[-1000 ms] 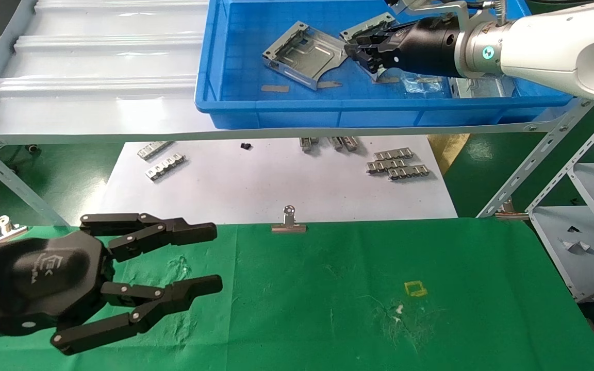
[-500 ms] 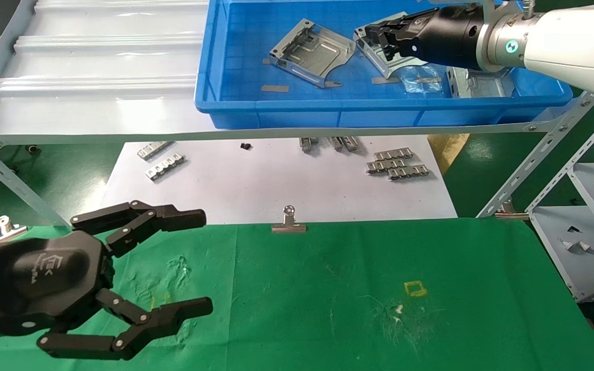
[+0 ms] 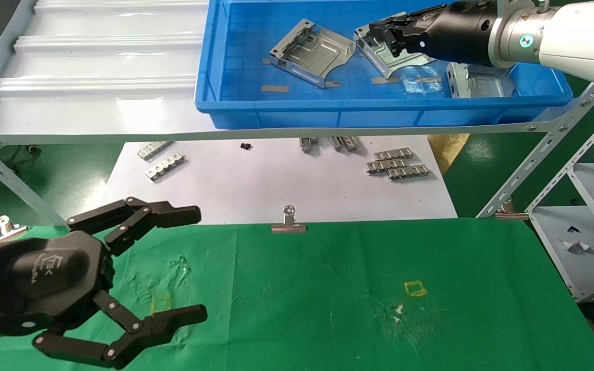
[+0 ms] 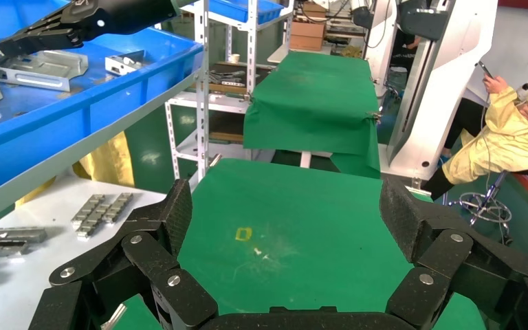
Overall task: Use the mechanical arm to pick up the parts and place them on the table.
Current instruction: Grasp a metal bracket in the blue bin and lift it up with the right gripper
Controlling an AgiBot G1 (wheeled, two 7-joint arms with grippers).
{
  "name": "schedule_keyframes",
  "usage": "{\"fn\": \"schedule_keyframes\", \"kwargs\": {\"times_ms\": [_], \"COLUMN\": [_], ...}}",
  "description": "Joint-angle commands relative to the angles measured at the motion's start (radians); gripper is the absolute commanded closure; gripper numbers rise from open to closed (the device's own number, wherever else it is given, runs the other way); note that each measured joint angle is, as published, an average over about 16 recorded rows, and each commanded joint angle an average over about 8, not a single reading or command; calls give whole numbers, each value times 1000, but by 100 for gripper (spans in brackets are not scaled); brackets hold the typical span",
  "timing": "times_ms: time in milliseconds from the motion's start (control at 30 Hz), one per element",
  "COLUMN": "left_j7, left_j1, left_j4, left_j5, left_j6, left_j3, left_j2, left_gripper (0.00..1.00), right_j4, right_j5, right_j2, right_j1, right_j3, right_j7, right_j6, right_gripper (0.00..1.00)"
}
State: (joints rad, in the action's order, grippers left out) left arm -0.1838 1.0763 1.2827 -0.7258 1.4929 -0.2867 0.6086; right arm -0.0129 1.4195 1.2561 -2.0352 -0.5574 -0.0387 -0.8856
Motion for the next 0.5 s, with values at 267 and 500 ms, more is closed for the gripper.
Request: {"fn": "schedule_keyframes", "kwargs": {"times_ms": [267,500], "left_j7": [0,1], "left_j1": [0,0], "left_j4": [0,0], "left_j5": [0,1], "left_j6": [0,0], "left_j3": [-1,-1], "left_j2": [0,0], "left_gripper": [0,0], "right_j4": [12,20], "right_j5": [20,36], "right_j2": [-16,-20], "right_j1": [-22,-29], "right_j3": [-14,-25], "right_j7": [9,22], "right_j6": [-44,-70], "right_gripper": [0,49]}}
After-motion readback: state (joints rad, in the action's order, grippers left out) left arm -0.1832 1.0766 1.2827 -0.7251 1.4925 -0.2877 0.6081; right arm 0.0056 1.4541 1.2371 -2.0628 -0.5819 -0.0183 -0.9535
